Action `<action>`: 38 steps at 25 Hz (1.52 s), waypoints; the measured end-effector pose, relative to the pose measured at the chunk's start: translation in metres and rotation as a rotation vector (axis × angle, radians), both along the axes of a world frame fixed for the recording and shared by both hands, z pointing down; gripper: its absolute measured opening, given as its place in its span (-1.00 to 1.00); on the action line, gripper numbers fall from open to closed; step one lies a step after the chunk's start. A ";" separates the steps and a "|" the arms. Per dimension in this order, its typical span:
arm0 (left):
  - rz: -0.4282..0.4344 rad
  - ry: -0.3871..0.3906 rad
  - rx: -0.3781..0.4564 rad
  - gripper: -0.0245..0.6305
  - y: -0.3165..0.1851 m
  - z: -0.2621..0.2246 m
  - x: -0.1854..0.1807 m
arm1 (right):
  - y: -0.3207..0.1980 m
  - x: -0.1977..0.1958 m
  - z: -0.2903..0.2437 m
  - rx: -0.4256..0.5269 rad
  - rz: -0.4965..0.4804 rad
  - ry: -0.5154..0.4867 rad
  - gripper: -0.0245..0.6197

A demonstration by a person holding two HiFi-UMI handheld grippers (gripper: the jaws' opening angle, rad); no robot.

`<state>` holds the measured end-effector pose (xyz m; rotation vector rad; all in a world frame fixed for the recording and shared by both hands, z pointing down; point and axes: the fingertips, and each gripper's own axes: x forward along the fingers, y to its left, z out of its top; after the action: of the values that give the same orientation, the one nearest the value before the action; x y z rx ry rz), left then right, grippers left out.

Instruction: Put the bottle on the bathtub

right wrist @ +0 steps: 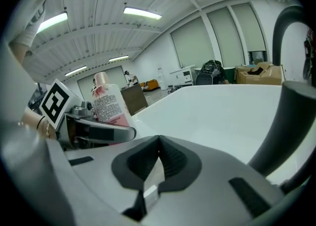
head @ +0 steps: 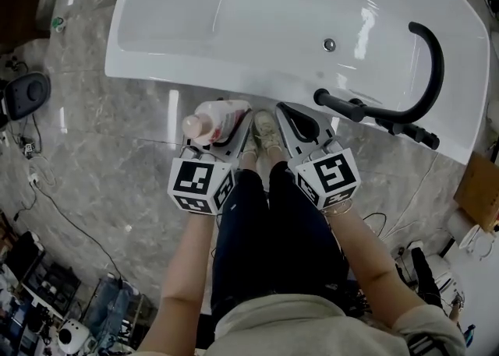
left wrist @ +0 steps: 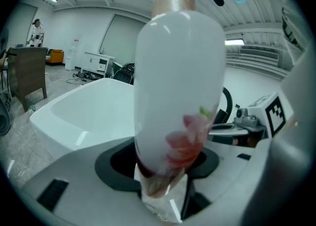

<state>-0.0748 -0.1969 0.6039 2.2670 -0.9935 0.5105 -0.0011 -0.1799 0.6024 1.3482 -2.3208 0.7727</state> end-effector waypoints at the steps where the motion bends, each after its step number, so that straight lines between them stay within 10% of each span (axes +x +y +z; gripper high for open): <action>1: -0.005 0.000 0.006 -0.20 -0.005 0.003 0.002 | -0.004 0.001 0.003 0.002 0.001 -0.006 -0.93; 27: 0.036 -0.191 0.227 -0.20 -0.067 0.052 0.040 | -0.035 0.015 0.059 0.016 0.070 0.022 -0.93; 38: 0.016 -0.143 0.251 -0.20 -0.066 0.053 0.044 | -0.031 0.016 0.061 -0.006 0.052 0.019 -0.93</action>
<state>-0.0305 -0.2632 0.6565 2.4894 -1.1682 0.5896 0.0151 -0.2114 0.6637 1.4124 -2.2747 0.7785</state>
